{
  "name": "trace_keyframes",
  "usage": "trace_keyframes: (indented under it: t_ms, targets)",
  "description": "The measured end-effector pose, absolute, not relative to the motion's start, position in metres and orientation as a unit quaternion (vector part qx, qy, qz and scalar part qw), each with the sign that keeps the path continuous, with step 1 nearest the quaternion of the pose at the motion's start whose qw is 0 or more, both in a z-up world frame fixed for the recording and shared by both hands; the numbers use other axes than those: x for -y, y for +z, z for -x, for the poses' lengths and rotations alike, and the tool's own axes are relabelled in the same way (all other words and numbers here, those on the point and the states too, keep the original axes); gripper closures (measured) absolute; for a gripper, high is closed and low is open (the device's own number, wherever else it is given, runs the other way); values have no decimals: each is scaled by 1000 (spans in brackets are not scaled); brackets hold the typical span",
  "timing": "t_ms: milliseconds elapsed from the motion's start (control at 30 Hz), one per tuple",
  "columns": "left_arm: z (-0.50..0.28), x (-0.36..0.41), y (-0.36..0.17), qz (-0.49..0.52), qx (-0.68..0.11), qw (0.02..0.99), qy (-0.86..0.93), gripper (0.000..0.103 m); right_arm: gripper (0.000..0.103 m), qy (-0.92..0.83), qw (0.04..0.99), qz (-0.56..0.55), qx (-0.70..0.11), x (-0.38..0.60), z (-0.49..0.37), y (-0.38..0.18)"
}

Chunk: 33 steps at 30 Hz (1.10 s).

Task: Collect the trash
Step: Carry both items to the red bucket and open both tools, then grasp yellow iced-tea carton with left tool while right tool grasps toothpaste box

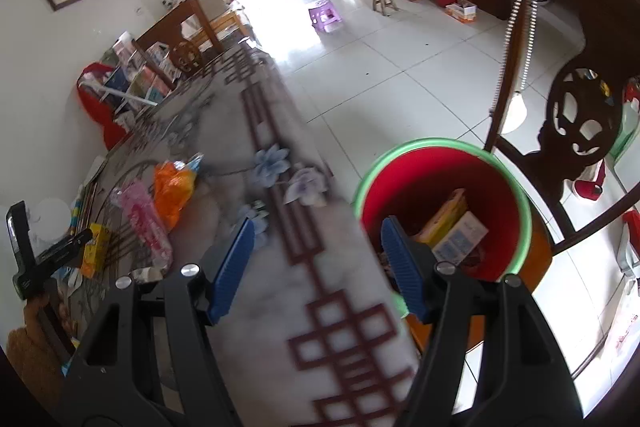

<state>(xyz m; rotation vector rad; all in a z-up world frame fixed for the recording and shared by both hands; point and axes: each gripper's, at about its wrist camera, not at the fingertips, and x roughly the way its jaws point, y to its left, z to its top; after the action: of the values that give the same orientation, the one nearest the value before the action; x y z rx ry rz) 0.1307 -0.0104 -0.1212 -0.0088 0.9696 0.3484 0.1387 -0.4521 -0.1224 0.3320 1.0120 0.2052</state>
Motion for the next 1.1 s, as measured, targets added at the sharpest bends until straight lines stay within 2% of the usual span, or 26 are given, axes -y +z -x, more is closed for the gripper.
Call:
trace_keyframes:
  t_ms: [167,500,567,600,933,1100]
  targets:
    - [-120,-76,-141,10,-482,847,224,24,39,103,856,-148,-485,414,-130,-119]
    - [-136,-115,-183,-22,-520,839,159,22,39,137,849,-120,-495,311,-109,-115]
    - [-139,-115,-187,-27,-523,839,146,32,39,143,847,-114,-498,292,-105,-114]
    - [-140,-117,-190,-23,-528,837,142,44,39,147,847,-110,-499,282,-104,-113]
    - [-97,-103,-172,72,-489,866,75,45,39,205,843,-26,-497,198,-125,-101]
    - [-66,-84,-181,86,-501,859,69,45,39,258,833,48,-487,139,-161,-94]
